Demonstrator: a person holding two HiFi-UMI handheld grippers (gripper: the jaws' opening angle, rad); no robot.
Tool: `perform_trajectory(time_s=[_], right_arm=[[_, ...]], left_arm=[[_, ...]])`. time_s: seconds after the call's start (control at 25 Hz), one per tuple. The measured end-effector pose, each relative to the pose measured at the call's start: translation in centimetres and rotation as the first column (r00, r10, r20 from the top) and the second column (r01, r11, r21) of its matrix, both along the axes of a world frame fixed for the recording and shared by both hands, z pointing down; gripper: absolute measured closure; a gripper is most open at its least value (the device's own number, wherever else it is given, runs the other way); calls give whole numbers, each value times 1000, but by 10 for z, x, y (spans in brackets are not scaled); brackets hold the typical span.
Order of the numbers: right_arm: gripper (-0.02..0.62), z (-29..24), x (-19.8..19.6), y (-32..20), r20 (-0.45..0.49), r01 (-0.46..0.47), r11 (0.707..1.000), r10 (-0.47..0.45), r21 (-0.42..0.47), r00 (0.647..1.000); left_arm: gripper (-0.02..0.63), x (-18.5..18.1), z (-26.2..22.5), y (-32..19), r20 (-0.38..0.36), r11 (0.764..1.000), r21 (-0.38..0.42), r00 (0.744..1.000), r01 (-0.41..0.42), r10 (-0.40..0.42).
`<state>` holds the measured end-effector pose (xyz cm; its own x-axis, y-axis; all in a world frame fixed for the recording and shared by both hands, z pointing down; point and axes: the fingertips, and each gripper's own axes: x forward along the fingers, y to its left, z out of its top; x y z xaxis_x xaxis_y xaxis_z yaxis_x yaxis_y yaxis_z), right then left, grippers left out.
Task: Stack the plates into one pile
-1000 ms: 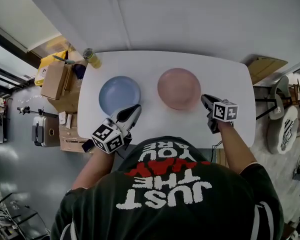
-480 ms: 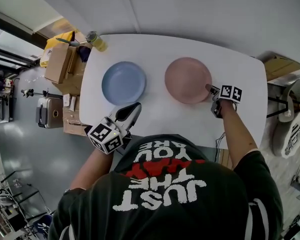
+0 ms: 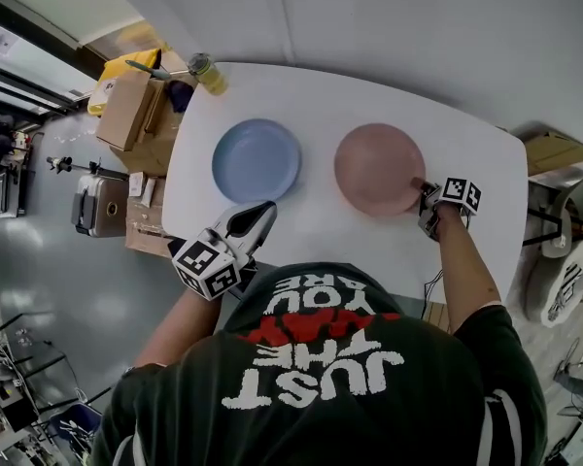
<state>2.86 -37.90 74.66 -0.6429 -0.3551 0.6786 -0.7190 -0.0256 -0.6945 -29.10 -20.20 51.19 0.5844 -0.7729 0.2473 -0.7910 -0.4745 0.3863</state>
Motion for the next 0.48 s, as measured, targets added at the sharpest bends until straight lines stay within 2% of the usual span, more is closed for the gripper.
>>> perform_trajectory(time_s=[0.12, 0.24, 0.36, 0.48], right_arm=[[551, -23, -8, -2, 31, 14, 1000, -15, 26, 999], [551, -60, -37, -17, 45, 54, 995, -58, 89, 997], [552, -94, -93, -35, 40, 132, 981, -139, 141, 989], [551, -117, -171, -44, 39, 240, 955, -250, 173, 968]], left_arm=[[598, -10, -1, 4, -6, 1000, 7, 1000, 11, -11], [598, -25, -6, 6, -8, 999, 21, 1000, 30, -29], [598, -47, -11, 10, -16, 997, 40, 998, 61, -61], [598, -77, -16, 19, -20, 991, 61, 993, 117, -116]])
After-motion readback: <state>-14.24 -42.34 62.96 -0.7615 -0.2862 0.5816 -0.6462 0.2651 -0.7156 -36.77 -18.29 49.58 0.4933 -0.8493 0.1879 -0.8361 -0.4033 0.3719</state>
